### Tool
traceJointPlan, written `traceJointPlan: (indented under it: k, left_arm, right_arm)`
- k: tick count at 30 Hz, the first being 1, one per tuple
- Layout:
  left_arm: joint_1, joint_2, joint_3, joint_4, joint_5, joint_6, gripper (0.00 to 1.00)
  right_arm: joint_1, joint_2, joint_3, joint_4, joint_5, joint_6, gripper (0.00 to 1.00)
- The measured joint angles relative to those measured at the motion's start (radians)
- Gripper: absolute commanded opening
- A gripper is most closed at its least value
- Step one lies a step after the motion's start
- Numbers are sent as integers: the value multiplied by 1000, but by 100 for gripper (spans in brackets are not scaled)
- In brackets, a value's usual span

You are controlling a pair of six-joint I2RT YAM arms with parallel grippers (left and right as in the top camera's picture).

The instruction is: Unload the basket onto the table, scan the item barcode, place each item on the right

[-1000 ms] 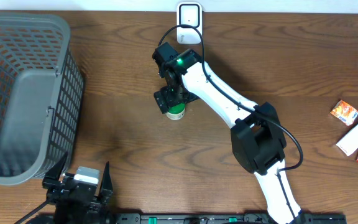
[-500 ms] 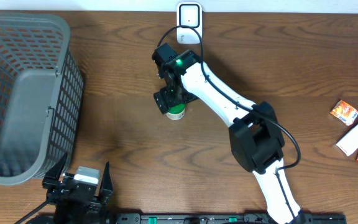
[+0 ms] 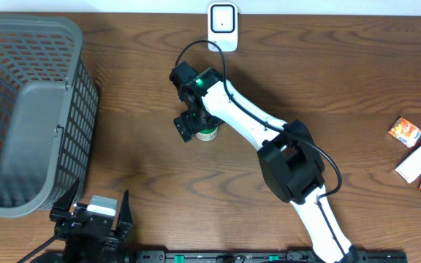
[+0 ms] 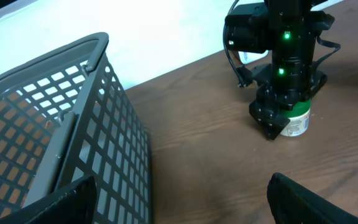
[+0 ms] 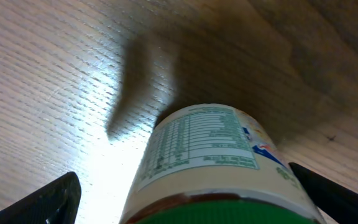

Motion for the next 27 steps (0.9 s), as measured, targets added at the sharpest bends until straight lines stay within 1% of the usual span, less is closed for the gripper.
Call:
traceJointPlan:
  k: [2,9,17,20,23,26,27]
  left_arm:
    - [0,0,0,0,0,0,87]
    - [0,0,0,0,0,0,87]
    - [0,0,0,0,0,0,87]
    - [0,0,0,0,0,0,87]
    - [0,0,0,0,0,0,87]
    - [0,0,0,0,0,0,87]
    - [0,0,0,0,0,0,87]
  right_arm:
    - [0,9,0,0,0,0,94]
    - [-3,23,1,-6,18,-11,74]
    - [-5,23,1,-30,23,-21,66]
    - [-5,25,9,-57,21,-24,60]
    - [-5,40,42,-120,19,-25,58]
    - [-5,69,126,-223,13,-18,61]
    - [-5,76,162,-262,11,-5,60]
